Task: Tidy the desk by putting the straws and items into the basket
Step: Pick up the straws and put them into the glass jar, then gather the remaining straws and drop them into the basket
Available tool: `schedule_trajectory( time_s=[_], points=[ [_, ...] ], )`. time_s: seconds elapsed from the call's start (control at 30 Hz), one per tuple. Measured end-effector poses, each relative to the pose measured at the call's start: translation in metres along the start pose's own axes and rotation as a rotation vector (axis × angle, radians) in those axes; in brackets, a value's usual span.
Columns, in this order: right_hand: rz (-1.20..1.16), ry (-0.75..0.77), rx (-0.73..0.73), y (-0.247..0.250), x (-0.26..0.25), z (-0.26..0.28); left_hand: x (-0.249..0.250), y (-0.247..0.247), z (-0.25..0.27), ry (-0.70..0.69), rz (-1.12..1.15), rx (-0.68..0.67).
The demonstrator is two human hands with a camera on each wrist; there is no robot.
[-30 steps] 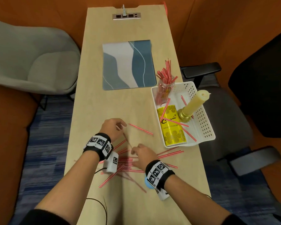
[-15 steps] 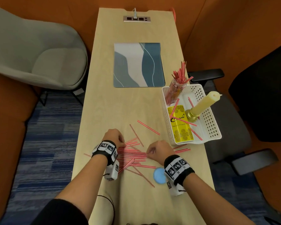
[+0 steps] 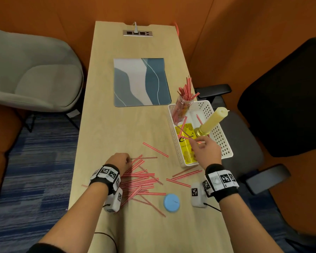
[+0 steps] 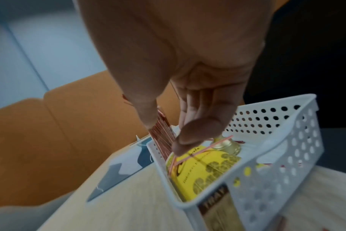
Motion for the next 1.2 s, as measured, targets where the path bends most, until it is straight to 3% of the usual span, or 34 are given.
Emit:
schedule_trajectory(
  time_s=[0.1, 0.33, 0.43, 0.63, 0.77, 0.97, 1.1, 1.2],
  points=[
    [0.228, -0.154, -0.108, -0.015, 0.032, 0.004, 0.024, 0.038, 0.005, -0.064, 0.095, 0.114],
    [0.19, -0.074, -0.508, -0.073, 0.026, 0.054, 0.132, 0.115, -0.005, -0.388, 0.363, 0.289],
    [0.241, 0.046, -0.71, -0.098, 0.019, 0.077, 0.179, 0.122, -0.026, -0.401, 0.426, 0.286],
    [0.43, 0.177, -0.774, -0.129, 0.039, 0.094, 0.228, 0.106, -0.056, -0.311, 0.64, 0.243],
    [0.416, 0.191, -0.749, -0.143, 0.046, 0.092, 0.195, 0.091, -0.062, -0.262, 0.59, 0.207],
    [0.29, 0.188, -0.53, -0.159, 0.022, 0.053, 0.048, 0.067, -0.038, 0.014, 0.506, 0.27],
    [0.384, 0.193, -0.416, -0.172, 0.005, 0.023, -0.008, 0.034, 0.002, 0.162, 0.366, 0.18],
    [0.451, 0.128, -0.396, -0.178, 0.008, 0.007, -0.023, 0.005, 0.015, 0.171, 0.313, 0.081]
  ],
)
Point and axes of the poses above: each hand's wrist, its own z-axis away from the middle knuckle, its own y-axis out of the back of the hand, x = y × z, the point moved 9 cm from there along -z, towards the middle knuckle, and after that the axes turned 7 degrees about -z, right-handed, at the moved point
